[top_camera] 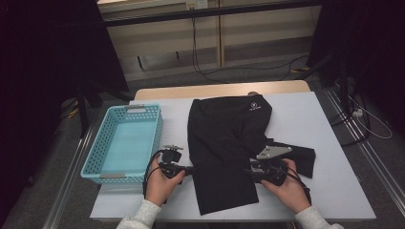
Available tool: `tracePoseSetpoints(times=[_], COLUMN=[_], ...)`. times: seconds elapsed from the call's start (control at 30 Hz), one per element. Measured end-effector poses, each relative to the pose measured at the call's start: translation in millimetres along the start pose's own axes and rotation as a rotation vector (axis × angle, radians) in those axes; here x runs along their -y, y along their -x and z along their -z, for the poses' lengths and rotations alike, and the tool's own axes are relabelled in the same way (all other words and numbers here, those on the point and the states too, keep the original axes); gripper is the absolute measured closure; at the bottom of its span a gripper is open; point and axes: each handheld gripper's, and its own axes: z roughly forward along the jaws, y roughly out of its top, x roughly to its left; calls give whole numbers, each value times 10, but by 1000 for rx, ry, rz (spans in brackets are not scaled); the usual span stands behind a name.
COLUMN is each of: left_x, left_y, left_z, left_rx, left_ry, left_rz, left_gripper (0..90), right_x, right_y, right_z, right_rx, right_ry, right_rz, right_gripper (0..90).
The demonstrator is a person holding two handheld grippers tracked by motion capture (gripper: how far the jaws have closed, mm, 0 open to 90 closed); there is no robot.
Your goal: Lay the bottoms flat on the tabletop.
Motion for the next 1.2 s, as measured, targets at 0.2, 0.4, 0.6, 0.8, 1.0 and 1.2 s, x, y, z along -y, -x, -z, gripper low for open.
tracePoseSetpoints(times=[0.2,0.4,0.6,0.8,1.0,1.2], left_x=[7,2,4,9,13,15], left_y=[-18,-40,-44,-84,-92,-90], left_z=[18,53,135,137,139,153], left_rx=[-4,-5,-12,-13,-23,-28], left_ry=[-3,-2,1,-12,-16,-19], left_rz=[2,-1,-6,3,7,8], left_gripper=[889,888,886,885,884,883], right_x=[-15,5,10,-68,-122,-118], right_y=[8,-61,-213,-180,-49,-12], right_z=[-45,-33,-2,4,-57,-184], right_rx=[-37,-104,-164,-70,-21,-43], right_ry=[-21,-33,-70,-18,28,10], right_rz=[-17,-3,37,-5,-90,-117], right_gripper=[756,872,857,666,598,682])
